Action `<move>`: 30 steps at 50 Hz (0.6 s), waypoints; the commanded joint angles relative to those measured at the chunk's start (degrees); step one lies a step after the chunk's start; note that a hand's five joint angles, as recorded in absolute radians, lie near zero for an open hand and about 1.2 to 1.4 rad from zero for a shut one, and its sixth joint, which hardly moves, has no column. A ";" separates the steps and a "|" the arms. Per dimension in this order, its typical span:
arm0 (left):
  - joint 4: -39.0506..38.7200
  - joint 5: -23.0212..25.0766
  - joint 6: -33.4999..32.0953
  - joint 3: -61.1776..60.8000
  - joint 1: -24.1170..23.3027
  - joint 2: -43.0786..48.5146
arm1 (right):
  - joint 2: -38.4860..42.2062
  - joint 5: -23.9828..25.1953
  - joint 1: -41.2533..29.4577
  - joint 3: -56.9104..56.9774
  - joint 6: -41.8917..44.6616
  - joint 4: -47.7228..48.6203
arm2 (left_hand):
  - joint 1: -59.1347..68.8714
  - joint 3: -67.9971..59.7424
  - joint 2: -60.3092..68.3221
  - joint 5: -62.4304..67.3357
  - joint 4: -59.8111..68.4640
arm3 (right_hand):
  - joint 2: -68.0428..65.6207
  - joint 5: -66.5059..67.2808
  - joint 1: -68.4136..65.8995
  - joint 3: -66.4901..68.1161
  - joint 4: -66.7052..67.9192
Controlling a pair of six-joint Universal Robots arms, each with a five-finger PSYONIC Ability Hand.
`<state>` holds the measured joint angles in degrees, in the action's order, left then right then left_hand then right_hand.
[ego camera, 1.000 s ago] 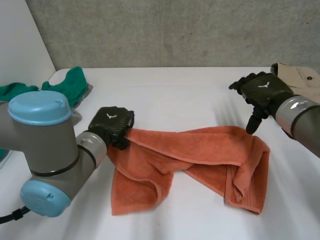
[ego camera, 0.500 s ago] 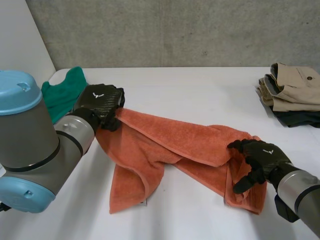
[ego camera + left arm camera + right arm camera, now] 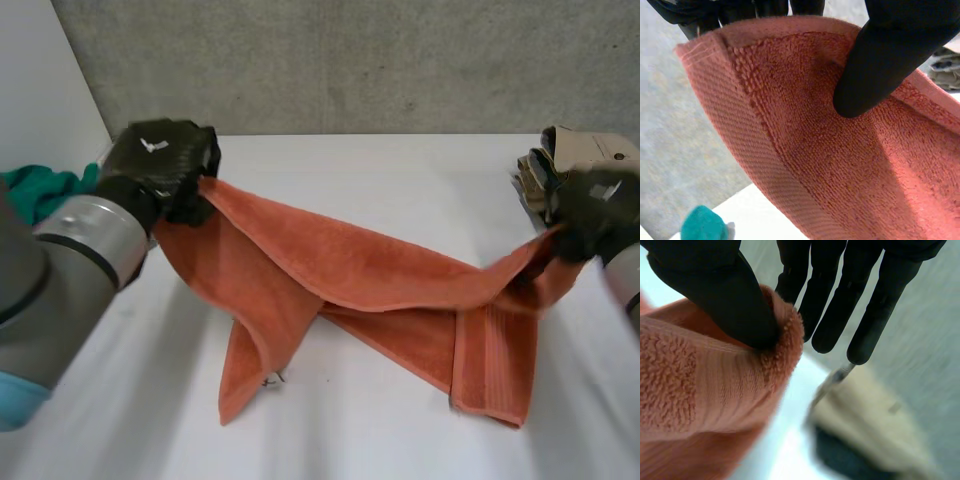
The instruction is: Fold the laundry.
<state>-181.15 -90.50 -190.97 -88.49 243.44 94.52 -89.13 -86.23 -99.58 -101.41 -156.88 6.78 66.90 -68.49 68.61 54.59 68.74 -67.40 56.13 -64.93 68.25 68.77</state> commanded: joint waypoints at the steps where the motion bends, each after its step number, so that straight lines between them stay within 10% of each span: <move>1: 3.35 0.59 -0.28 0.33 1.95 -7.77 | -5.00 11.15 6.66 14.98 10.35 -21.23 | 13.10 -11.51 11.39 15.41 11.26 | -12.60 13.87 -15.07 11.75 11.23; 14: 5.20 0.24 -16.86 3.04 2.48 8.89 | 14.39 7.67 7.04 22.65 29.70 -28.50 | 13.10 -11.51 11.39 15.41 11.26 | -12.60 13.87 -15.07 11.75 11.23; 30: -32.21 -0.90 -35.18 45.40 3.10 31.43 | 29.37 -6.67 -0.88 48.24 28.03 30.45 | 13.10 -11.51 11.39 15.41 11.26 | -12.60 13.87 -15.07 11.75 11.23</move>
<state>-199.22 -90.83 -224.89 -54.04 246.26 125.45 -59.59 -92.13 -99.78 -57.46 -128.75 15.41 66.90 -68.62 68.79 54.59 68.87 -67.51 56.14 -64.93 68.48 68.83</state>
